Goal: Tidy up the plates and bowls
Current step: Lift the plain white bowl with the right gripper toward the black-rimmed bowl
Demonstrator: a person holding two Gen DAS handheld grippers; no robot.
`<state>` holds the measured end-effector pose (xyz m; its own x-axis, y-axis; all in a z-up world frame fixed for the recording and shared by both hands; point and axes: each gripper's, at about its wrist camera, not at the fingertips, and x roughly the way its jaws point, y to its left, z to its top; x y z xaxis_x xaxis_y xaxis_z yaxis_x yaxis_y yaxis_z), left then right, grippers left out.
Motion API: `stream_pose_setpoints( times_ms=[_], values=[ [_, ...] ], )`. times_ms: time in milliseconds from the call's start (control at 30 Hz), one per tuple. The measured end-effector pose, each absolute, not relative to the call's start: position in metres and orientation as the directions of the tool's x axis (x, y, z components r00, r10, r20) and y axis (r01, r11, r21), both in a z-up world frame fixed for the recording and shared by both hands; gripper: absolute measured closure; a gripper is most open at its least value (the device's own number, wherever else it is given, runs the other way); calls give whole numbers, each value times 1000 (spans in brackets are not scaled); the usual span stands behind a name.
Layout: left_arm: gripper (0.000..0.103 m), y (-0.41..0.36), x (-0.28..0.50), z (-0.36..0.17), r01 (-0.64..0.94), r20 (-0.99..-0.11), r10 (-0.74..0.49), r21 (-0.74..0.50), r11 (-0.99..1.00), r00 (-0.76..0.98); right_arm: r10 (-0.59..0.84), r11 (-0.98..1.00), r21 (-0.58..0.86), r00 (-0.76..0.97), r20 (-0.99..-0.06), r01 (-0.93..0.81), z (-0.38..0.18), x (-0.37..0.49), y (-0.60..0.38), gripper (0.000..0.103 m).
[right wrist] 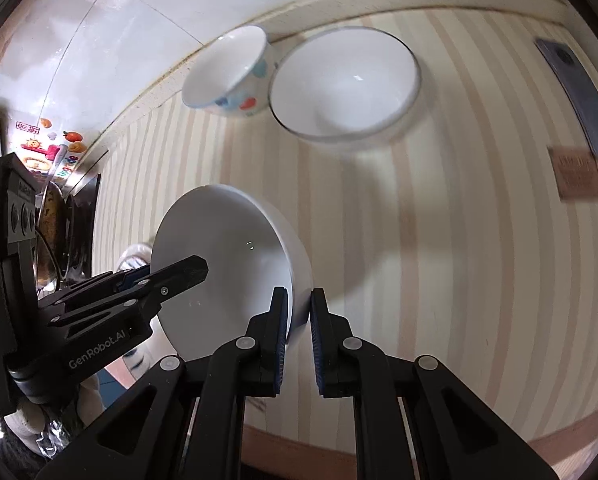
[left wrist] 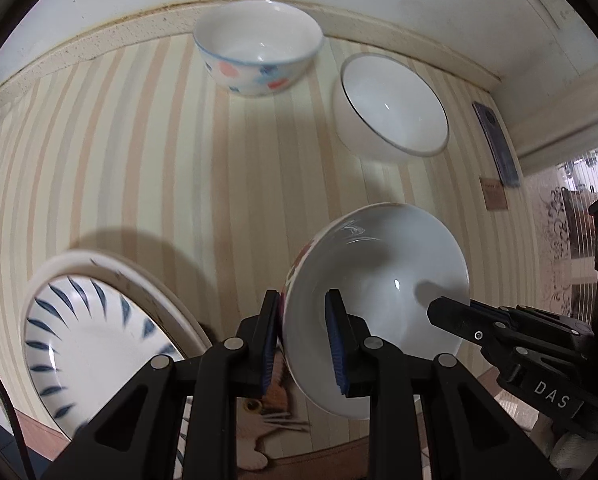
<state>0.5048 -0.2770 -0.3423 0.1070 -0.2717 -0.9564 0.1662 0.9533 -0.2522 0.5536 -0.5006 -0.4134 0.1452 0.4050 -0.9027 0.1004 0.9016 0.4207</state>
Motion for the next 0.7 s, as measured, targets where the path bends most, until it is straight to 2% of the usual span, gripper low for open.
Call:
stream_pose_setpoints(
  times_ms=[700],
  values=[
    [83, -314, 485, -378, 221, -975, -221, -209, 953, 29, 415, 887, 423, 85, -906, 185, -446, 509, -531, 90]
  ],
)
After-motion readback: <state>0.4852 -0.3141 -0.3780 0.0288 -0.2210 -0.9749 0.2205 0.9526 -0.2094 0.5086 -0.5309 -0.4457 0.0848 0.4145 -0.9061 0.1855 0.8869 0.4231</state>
